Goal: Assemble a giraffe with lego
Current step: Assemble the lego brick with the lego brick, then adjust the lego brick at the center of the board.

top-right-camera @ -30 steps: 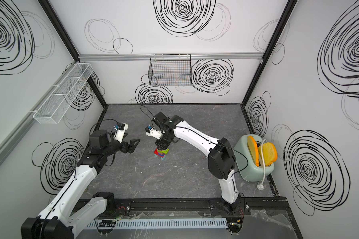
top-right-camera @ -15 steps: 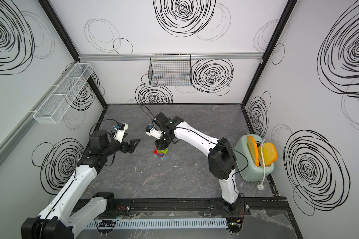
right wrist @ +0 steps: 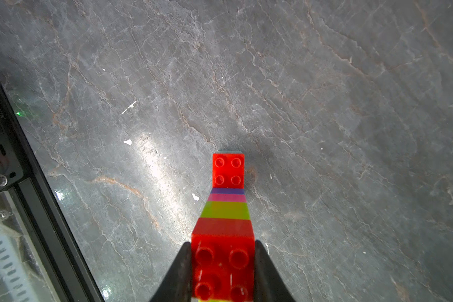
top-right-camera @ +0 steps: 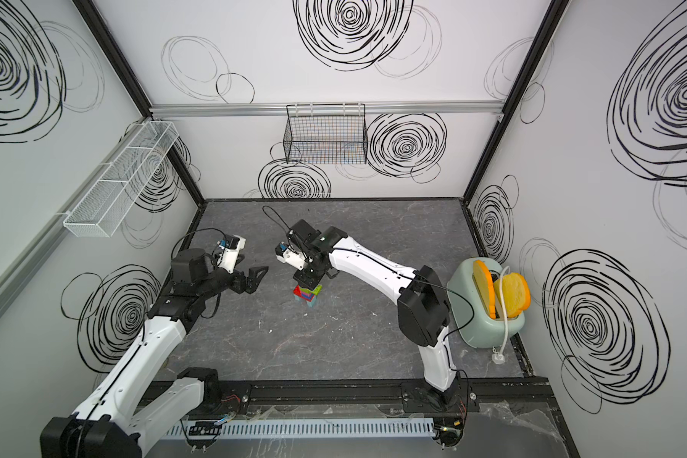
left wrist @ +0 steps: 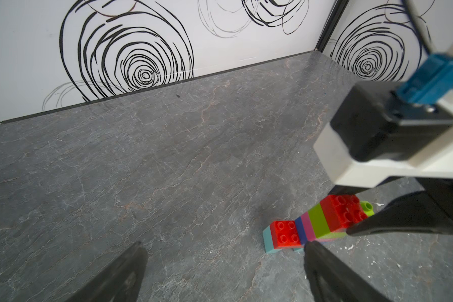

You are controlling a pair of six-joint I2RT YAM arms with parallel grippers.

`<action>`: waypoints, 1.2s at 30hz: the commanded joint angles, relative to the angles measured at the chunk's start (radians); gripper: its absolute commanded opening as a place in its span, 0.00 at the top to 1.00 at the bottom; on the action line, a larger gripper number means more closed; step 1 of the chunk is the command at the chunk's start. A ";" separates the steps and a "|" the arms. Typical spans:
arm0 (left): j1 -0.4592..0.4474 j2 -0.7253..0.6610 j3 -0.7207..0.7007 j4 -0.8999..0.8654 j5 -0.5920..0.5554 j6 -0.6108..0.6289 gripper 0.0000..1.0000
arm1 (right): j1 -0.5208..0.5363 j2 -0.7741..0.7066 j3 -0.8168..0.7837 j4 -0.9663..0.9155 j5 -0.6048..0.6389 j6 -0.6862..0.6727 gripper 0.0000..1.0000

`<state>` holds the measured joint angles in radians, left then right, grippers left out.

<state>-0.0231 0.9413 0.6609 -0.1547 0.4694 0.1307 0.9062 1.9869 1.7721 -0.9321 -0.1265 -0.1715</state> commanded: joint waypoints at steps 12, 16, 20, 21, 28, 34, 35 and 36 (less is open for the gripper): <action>0.006 -0.005 -0.010 0.048 0.013 0.004 0.02 | -0.037 0.101 0.089 -0.169 0.087 -0.020 0.30; 0.006 -0.006 -0.010 0.047 0.014 0.005 0.02 | -0.081 0.094 0.154 -0.160 0.125 -0.018 0.01; 0.006 -0.008 -0.009 0.044 0.014 0.005 0.02 | -0.139 0.097 0.210 -0.157 0.124 -0.013 0.01; 0.006 -0.007 -0.009 0.044 0.013 0.005 0.02 | -0.151 0.094 0.222 -0.154 0.118 -0.011 0.01; 0.006 -0.011 -0.009 0.044 0.012 0.005 0.02 | -0.216 0.071 0.290 -0.139 0.068 0.002 0.01; 0.003 -0.006 -0.007 0.045 -0.002 0.019 0.02 | -0.281 -0.047 0.183 -0.037 0.078 0.037 0.01; -0.001 -0.005 -0.004 0.050 -0.022 0.021 0.02 | -0.300 -0.083 0.140 0.003 0.073 0.047 0.01; -0.006 -0.001 -0.002 0.056 -0.041 0.026 0.02 | -0.317 -0.119 0.096 0.042 0.070 0.056 0.01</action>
<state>-0.0242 0.9413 0.6609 -0.1543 0.4614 0.1352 0.6308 1.9797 1.9335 -0.9794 -0.0494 -0.1509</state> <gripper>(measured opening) 0.981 0.992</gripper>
